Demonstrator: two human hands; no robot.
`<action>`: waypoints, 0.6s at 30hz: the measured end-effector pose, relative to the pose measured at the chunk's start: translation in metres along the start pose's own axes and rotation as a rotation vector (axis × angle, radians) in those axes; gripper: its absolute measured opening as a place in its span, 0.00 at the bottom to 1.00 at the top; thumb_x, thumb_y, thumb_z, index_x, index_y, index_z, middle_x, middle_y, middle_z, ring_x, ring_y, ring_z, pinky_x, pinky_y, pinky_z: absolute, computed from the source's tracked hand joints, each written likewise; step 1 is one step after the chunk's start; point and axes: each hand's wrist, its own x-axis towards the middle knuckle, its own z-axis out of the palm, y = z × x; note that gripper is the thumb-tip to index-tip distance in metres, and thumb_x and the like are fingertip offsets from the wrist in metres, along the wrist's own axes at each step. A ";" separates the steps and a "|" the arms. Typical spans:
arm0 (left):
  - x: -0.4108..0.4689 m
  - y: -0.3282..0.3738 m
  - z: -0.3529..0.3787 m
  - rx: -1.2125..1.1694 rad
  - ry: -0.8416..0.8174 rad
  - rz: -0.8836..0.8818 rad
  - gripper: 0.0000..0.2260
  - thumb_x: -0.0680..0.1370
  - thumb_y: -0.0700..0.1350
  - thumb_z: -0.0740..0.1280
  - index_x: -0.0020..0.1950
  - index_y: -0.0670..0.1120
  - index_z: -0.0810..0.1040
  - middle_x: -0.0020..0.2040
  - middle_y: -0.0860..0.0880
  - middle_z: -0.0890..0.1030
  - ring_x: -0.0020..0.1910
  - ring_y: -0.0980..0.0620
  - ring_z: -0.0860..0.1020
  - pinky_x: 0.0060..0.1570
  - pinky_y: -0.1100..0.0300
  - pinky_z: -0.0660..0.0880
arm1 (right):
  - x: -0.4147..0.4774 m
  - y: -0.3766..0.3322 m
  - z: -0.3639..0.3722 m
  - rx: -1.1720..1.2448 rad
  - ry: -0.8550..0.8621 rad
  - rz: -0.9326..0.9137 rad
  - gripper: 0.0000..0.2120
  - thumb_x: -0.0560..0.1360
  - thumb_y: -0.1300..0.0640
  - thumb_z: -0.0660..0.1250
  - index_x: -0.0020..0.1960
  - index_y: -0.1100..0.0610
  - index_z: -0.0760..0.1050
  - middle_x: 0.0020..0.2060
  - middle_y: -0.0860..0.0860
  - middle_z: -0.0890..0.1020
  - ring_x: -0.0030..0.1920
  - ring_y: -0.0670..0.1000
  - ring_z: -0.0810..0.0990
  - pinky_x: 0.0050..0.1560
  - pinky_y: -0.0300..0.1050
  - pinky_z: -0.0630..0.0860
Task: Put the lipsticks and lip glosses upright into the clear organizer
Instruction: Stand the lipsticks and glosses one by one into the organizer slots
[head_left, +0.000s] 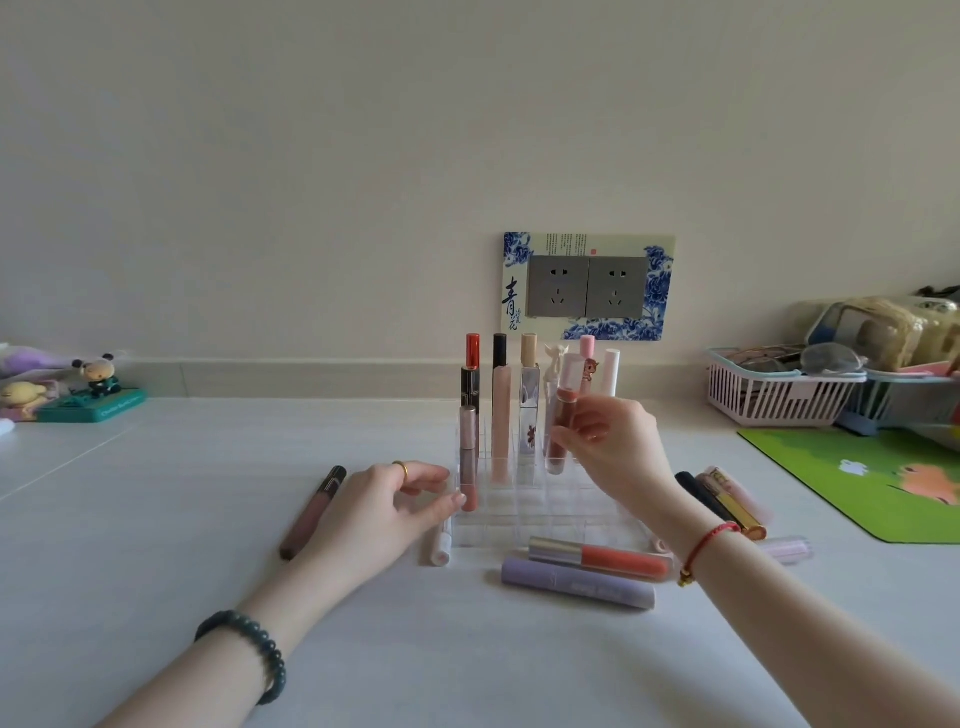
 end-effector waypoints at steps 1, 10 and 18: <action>0.000 0.000 0.000 0.008 -0.004 -0.004 0.16 0.70 0.57 0.69 0.55 0.54 0.79 0.46 0.61 0.81 0.50 0.52 0.80 0.53 0.57 0.74 | 0.000 0.000 0.001 -0.013 -0.008 0.000 0.06 0.70 0.63 0.69 0.46 0.59 0.81 0.37 0.49 0.81 0.37 0.44 0.79 0.46 0.36 0.75; -0.003 0.002 0.000 0.037 -0.018 -0.007 0.17 0.71 0.57 0.68 0.56 0.53 0.79 0.46 0.62 0.81 0.50 0.60 0.79 0.54 0.61 0.74 | -0.001 0.005 0.007 -0.085 -0.027 0.018 0.06 0.72 0.58 0.67 0.44 0.58 0.82 0.40 0.48 0.82 0.34 0.36 0.71 0.36 0.26 0.63; -0.003 0.002 0.002 0.046 -0.003 -0.001 0.16 0.71 0.56 0.69 0.56 0.51 0.79 0.39 0.66 0.78 0.47 0.60 0.79 0.47 0.71 0.70 | 0.001 0.008 0.009 -0.118 0.004 0.036 0.07 0.71 0.56 0.68 0.46 0.57 0.81 0.39 0.50 0.80 0.35 0.42 0.71 0.33 0.30 0.63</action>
